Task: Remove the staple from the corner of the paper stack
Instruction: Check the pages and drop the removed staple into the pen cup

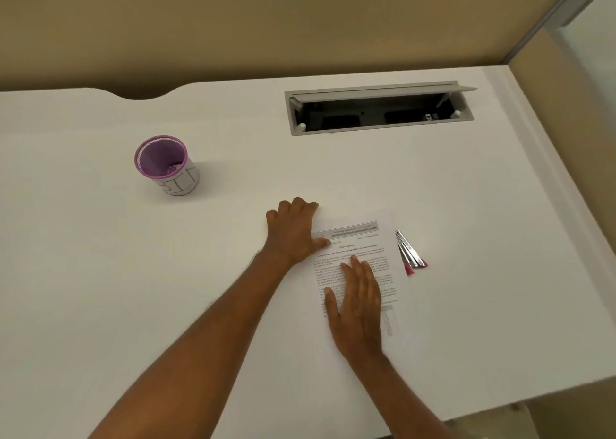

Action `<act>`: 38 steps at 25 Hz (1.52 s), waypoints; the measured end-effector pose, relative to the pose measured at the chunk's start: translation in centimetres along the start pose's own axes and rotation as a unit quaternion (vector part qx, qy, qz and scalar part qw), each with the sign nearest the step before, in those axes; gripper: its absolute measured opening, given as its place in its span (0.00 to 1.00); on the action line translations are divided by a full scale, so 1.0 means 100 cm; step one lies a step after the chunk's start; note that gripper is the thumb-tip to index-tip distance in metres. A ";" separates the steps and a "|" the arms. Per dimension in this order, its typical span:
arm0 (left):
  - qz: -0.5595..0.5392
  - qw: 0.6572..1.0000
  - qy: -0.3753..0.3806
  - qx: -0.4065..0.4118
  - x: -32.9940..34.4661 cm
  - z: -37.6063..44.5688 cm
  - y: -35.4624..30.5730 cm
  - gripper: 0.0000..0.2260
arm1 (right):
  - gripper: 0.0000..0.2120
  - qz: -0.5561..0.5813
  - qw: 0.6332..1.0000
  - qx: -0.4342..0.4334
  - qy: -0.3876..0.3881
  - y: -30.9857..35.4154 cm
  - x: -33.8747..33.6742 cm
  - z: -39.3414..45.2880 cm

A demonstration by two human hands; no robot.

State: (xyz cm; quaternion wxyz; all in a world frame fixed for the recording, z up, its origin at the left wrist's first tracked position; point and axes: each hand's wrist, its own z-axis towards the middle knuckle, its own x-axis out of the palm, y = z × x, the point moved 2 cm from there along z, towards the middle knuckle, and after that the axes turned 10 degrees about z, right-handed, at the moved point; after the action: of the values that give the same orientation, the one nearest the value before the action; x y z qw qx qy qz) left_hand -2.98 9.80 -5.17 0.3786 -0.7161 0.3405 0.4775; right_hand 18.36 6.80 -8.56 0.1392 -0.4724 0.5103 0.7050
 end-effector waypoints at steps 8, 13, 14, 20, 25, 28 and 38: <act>-0.002 0.992 0.121 -0.036 -0.011 0.020 -0.015 0.30 | 0.27 -0.021 1.000 -0.017 0.012 0.002 -0.002 0.000; -0.092 0.991 0.067 -0.074 -0.013 0.008 -0.009 0.23 | 0.26 -0.018 1.000 -0.016 0.012 0.001 -0.004 0.000; -0.112 0.988 0.064 -0.082 -0.014 0.005 -0.007 0.24 | 0.26 -0.019 1.000 -0.017 0.012 0.001 -0.004 0.000; -0.041 0.990 0.096 -0.100 -0.022 0.004 -0.003 0.27 | 0.27 -0.022 1.000 -0.021 0.008 0.004 -0.006 0.000; -0.057 0.989 0.094 -0.098 -0.022 0.003 -0.008 0.29 | 0.27 -0.018 1.000 -0.023 0.002 0.004 -0.008 0.001; -0.092 0.981 0.126 -0.112 -0.023 0.005 -0.006 0.28 | 0.27 -0.011 1.000 -0.021 0.006 0.003 -0.008 0.000; -0.376 0.898 0.125 -0.190 -0.028 -0.008 -0.008 0.24 | 0.26 0.016 1.000 -0.023 -0.011 0.000 -0.007 0.000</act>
State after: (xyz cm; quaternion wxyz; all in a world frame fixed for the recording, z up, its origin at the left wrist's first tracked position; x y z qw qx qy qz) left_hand -2.79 9.83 -2.16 0.3406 -0.9031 -0.0072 0.2614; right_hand 18.68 6.97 -8.00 0.1225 -0.4597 0.4998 0.7238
